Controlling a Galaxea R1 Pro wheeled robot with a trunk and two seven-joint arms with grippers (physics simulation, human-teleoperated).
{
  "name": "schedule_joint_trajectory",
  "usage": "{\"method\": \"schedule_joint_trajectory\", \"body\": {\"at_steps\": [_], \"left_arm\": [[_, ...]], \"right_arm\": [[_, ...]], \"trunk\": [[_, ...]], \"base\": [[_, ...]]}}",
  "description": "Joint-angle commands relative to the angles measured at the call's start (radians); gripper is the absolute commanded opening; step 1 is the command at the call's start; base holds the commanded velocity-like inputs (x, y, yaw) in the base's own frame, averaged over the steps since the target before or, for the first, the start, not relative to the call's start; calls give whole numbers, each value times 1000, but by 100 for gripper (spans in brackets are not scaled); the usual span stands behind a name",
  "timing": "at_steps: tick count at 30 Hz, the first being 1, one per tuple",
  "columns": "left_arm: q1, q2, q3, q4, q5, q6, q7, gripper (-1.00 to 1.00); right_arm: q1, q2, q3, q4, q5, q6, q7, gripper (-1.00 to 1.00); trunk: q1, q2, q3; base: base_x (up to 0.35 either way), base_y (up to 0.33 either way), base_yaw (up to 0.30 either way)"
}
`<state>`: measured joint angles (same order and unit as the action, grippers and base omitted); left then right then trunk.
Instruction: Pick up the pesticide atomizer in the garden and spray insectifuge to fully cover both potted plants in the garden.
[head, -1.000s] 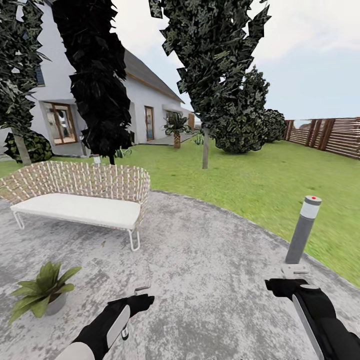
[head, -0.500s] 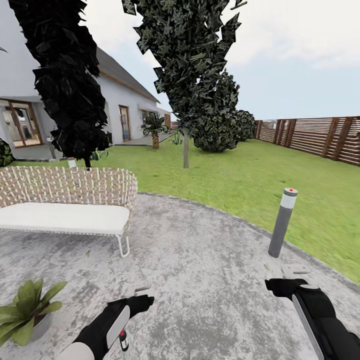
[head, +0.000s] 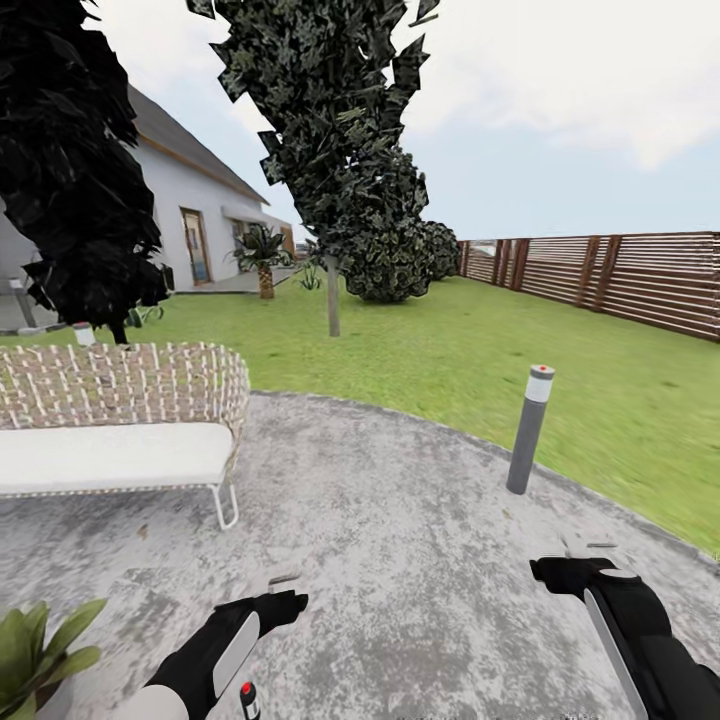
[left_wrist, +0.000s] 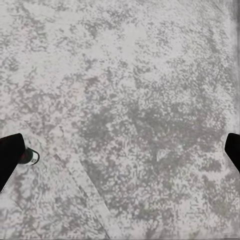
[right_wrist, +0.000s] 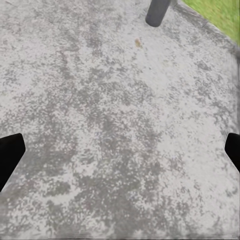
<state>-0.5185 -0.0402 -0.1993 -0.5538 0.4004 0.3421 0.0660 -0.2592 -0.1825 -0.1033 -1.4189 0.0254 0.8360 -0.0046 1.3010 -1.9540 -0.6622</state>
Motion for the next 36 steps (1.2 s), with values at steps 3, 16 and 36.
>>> {"method": "schedule_joint_trajectory", "body": {"at_steps": [3, 16, 36], "left_arm": [[0, -1, 0, 0, -1, 0, 0, 100], [-9, 37, -38, 27, -16, 39, 8, 100], [-8, 108, -41, -73, -15, 28, 16, 100]], "right_arm": [[0, 0, 0, 0, 0, 0, 0, 100], [24, 4, -12, 10, 1, 18, -3, 100], [23, 6, -12, 11, 1, 17, -9, 100]], "trunk": [[0, 0, 0], [0, 0, 0], [65, -119, -53]], "base": [[0, 338, -299], [0, 119, -78], [0, 0, 0]]}}
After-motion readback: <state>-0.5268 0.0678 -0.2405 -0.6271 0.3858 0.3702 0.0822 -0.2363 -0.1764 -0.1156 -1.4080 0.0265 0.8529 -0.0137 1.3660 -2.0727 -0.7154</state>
